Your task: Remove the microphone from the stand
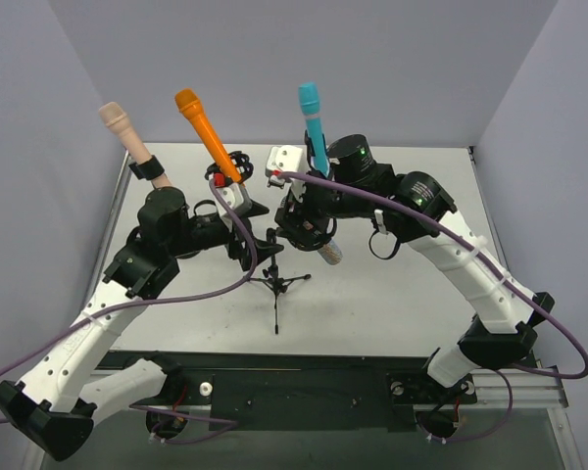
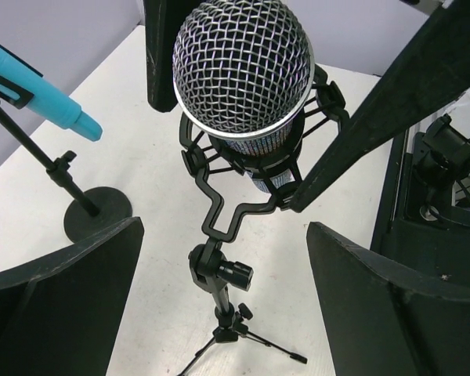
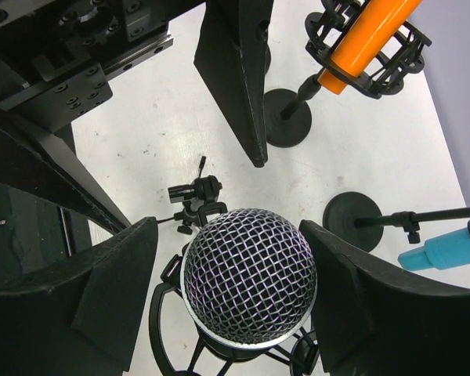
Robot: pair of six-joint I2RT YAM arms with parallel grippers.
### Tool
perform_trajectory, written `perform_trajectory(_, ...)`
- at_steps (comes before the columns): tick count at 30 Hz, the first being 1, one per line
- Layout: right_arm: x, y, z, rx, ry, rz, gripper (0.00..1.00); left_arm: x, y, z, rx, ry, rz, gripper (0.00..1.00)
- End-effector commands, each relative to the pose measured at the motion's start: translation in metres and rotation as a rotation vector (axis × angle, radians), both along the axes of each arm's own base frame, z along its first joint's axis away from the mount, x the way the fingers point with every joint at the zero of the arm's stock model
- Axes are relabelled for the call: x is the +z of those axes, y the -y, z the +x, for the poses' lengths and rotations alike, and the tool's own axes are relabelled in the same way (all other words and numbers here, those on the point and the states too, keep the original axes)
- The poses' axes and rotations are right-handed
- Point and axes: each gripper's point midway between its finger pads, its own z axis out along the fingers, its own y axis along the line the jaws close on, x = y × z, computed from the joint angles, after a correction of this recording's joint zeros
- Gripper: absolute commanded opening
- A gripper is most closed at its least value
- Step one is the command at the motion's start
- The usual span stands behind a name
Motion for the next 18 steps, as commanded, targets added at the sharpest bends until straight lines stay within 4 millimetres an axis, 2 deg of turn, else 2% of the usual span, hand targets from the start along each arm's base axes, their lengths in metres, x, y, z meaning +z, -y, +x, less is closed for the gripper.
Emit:
perform_trajectory(1,0.02,0.015,-0.009,-0.004,0.008,0.049,0.67,0.022,0.005,-0.003,-0.036,0.023,-0.04,0.97)
perform_trajectory(5,0.036,0.021,-0.012,-0.012,0.01,0.092,0.69,0.031,0.008,0.0,-0.04,0.031,-0.055,0.97)
perform_trajectory(6,0.044,0.024,-0.013,-0.018,0.024,0.109,0.76,0.036,0.01,0.001,-0.046,0.036,-0.06,0.97)
perform_trajectory(7,0.049,0.027,-0.014,-0.018,0.033,0.12,0.78,0.035,0.011,0.001,-0.052,0.036,-0.058,0.97)
perform_trajectory(12,0.069,0.037,-0.022,-0.023,0.055,0.167,0.79,0.047,0.02,0.002,-0.092,0.047,-0.073,0.97)
perform_trajectory(14,0.069,0.042,-0.026,-0.018,0.05,0.165,0.79,0.052,0.023,0.001,-0.109,0.042,-0.089,0.97)
perform_trajectory(18,0.056,0.062,-0.026,-0.037,0.038,0.134,0.79,0.061,0.031,0.005,-0.119,0.045,-0.106,0.97)
